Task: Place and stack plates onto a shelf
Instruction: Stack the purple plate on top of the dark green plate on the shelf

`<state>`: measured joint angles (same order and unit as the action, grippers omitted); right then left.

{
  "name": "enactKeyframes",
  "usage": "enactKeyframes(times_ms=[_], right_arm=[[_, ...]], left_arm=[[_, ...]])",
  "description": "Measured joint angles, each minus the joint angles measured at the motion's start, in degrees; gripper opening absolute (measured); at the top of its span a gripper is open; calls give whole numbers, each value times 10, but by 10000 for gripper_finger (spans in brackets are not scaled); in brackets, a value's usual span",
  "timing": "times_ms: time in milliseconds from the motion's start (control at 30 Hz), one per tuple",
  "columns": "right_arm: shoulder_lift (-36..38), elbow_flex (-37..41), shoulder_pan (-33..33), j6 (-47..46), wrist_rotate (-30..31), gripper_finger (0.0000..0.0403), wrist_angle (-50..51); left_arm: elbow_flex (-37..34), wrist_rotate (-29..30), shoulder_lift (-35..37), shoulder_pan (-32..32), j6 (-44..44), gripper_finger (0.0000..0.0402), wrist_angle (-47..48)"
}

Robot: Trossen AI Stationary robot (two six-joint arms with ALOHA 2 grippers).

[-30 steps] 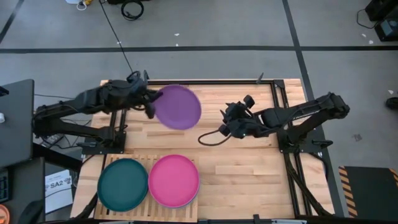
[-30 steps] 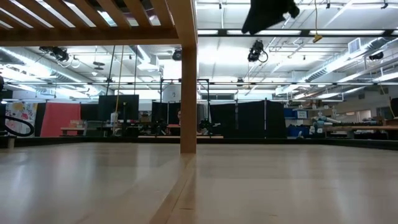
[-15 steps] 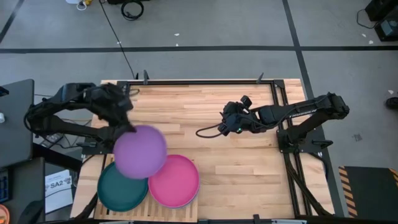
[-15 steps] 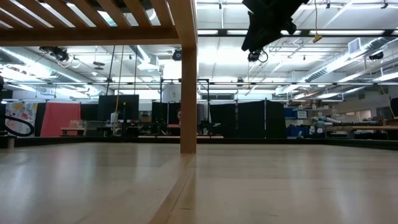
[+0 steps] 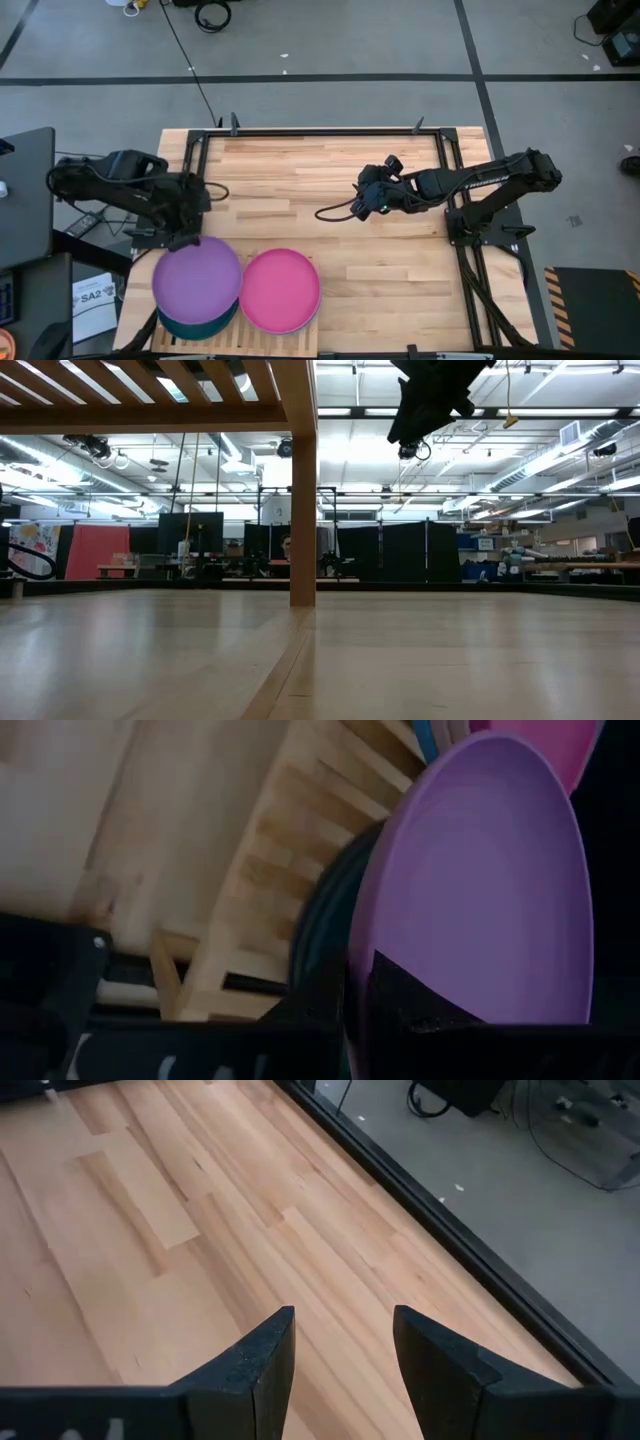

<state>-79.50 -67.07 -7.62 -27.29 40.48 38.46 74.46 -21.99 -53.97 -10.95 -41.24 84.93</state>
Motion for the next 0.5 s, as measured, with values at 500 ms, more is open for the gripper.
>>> enactKeyframes(times_ms=[500], right_arm=[[0, 0, 0, 0, -1, 176, -2]], left_arm=[[0, 40, 0, -151, -198, 23, -14]])
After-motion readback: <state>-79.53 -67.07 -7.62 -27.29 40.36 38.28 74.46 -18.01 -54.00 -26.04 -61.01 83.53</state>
